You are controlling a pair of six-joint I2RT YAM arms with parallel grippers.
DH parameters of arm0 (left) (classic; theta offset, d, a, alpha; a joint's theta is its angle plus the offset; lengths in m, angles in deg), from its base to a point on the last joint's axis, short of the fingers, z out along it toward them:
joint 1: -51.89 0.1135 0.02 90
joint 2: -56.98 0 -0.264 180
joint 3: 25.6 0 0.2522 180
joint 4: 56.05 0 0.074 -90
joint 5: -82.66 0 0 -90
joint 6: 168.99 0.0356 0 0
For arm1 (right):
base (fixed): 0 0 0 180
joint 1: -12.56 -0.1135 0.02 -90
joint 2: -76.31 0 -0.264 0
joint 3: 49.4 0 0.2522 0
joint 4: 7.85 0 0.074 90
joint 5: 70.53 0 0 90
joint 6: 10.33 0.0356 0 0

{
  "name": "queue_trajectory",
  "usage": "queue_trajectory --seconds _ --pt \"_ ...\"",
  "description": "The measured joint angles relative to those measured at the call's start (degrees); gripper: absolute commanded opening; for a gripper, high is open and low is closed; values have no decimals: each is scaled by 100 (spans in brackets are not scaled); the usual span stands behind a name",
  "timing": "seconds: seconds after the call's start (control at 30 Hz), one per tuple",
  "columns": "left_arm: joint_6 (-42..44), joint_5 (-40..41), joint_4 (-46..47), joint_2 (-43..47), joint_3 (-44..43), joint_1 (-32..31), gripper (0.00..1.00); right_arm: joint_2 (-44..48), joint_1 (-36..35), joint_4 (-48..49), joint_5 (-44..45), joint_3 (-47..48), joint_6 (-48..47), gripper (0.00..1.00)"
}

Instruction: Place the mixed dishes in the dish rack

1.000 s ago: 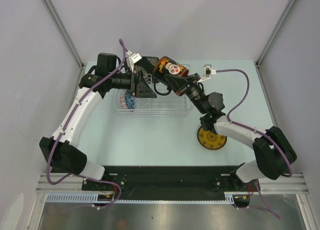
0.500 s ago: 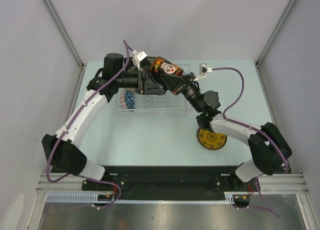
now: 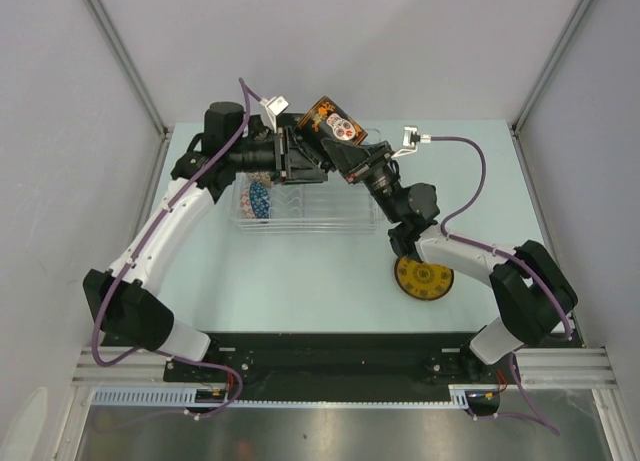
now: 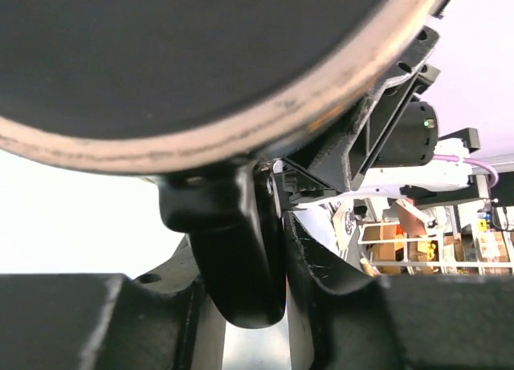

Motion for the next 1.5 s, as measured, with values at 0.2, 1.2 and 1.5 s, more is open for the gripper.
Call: queue_trajectory --seconds 0.2,1.2,1.5 --pt "-55 24 -9 -2 -74 -4 40 -98 -37 140 184 31 236 0" --pt "-498 269 -118 -98 -81 146 0 -393 -203 302 487 103 343 11" --pt "-286 -20 -232 -31 61 457 0 -444 -66 125 -192 140 647 29"
